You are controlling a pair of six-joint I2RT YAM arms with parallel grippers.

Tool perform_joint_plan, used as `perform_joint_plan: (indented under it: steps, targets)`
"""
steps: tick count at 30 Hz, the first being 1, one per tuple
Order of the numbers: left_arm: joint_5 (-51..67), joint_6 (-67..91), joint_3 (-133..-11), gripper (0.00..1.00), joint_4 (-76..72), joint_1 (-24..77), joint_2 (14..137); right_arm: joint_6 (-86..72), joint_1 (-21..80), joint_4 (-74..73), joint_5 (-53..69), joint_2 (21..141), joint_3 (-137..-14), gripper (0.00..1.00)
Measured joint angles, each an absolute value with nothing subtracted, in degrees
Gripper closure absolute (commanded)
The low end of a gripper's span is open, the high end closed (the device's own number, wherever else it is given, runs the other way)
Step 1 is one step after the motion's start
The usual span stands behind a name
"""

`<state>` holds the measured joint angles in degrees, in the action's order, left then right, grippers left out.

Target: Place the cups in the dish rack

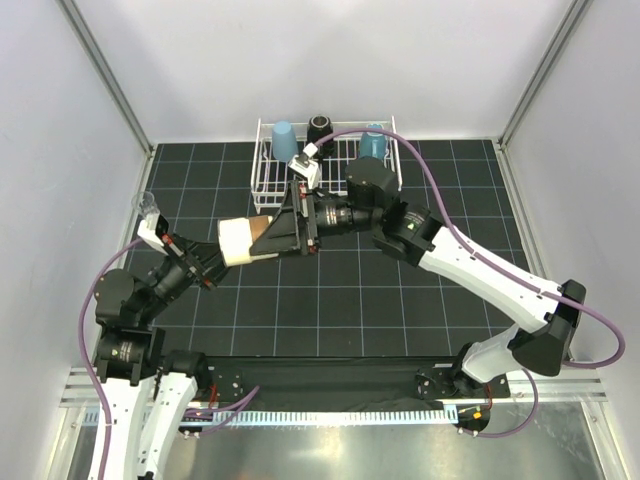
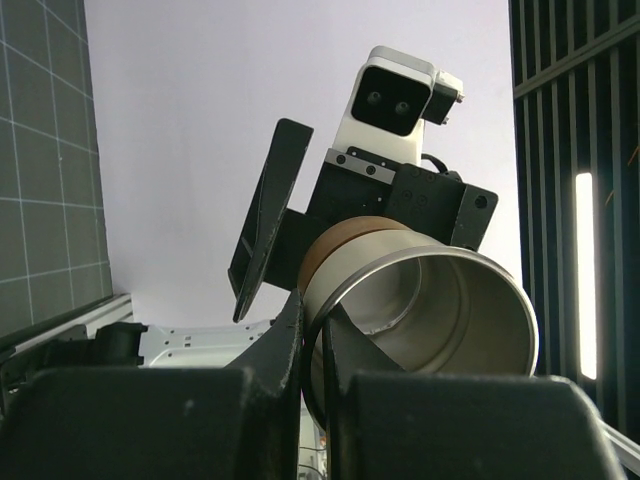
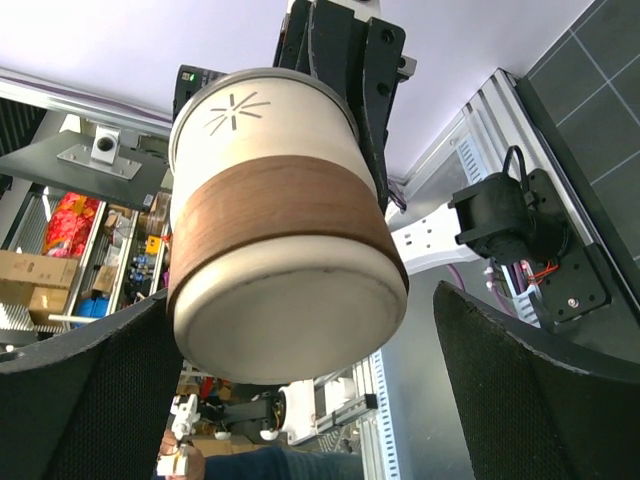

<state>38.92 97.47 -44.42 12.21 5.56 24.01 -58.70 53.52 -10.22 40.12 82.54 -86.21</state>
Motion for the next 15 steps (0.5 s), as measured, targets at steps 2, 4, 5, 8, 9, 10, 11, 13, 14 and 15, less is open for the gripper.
perform_joint_plan:
  steps: [2,4,5,8,9,10,11,13,14,15]
  targets:
    - [39.0,97.6,-44.2,1.00,12.0,5.6,24.0,-58.7,53.5,-10.2,39.9,82.9,-86.7,0.00]
    - [39.1,97.7,-43.8,1.00,11.7,5.6,24.0,-58.8,53.4,-9.6,39.7,83.2,-86.9,0.00]
    - [39.1,97.8,-43.5,1.00,11.7,5.6,24.0,-58.8,53.4,-9.2,39.7,83.3,-86.9,0.00]
    - [39.1,98.3,-42.8,1.00,11.5,5.6,24.0,-58.9,52.9,-8.5,39.5,83.3,-87.0,0.00]
    - [39.1,98.5,-42.7,1.00,11.5,5.6,24.0,-59.0,52.7,-8.2,39.4,83.3,-87.0,0.01]
    - [39.1,98.6,-42.7,1.00,11.5,5.6,24.0,-59.1,52.6,-7.9,39.3,83.3,-87.1,0.02]
    - [39.1,98.7,-42.6,0.99,11.4,5.6,24.0,-59.2,52.4,-7.6,39.4,83.3,-87.2,0.03]
    - [39.1,98.9,-42.5,1.00,11.4,5.6,23.7,-59.6,52.2,-6.8,39.4,83.3,-87.2,0.05]
    - [39.2,98.9,-42.4,1.00,11.3,5.6,23.6,-59.8,52.1,-6.6,39.4,83.3,-87.2,0.07]
    - [39.2,99.0,-42.4,1.00,11.3,5.6,23.5,-60.0,52.1,-6.5,39.5,83.3,-87.2,0.08]
